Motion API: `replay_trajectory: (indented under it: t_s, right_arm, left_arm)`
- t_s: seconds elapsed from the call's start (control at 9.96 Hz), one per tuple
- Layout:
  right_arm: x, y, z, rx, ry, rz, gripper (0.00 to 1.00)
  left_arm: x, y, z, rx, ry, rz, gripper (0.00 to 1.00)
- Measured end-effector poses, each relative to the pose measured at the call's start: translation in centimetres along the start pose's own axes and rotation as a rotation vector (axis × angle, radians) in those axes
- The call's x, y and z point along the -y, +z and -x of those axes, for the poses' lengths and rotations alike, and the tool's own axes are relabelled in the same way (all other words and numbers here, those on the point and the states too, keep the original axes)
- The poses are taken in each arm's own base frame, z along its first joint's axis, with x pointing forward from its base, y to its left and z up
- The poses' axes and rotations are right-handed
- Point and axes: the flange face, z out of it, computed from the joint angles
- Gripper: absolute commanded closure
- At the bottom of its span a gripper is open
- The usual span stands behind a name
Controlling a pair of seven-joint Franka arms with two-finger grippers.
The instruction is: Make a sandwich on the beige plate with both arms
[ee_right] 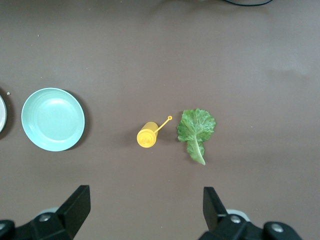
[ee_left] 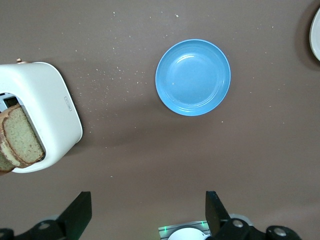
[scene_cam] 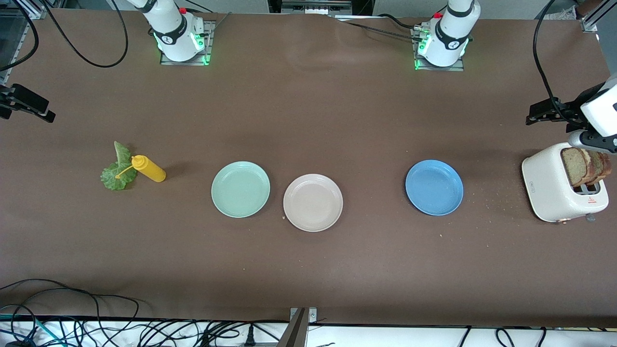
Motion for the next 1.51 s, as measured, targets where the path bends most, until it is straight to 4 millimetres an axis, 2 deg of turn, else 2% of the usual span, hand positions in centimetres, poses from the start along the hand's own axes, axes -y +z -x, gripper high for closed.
replay_trajectory:
  t_s: [1.51]
  right_arm:
    - [-0.7,1.2,0.0,0.026,0.011,0.003,0.0]
  left_arm:
    - [0.5,0.1,0.1,0.001,-0.007,0.001,0.0]
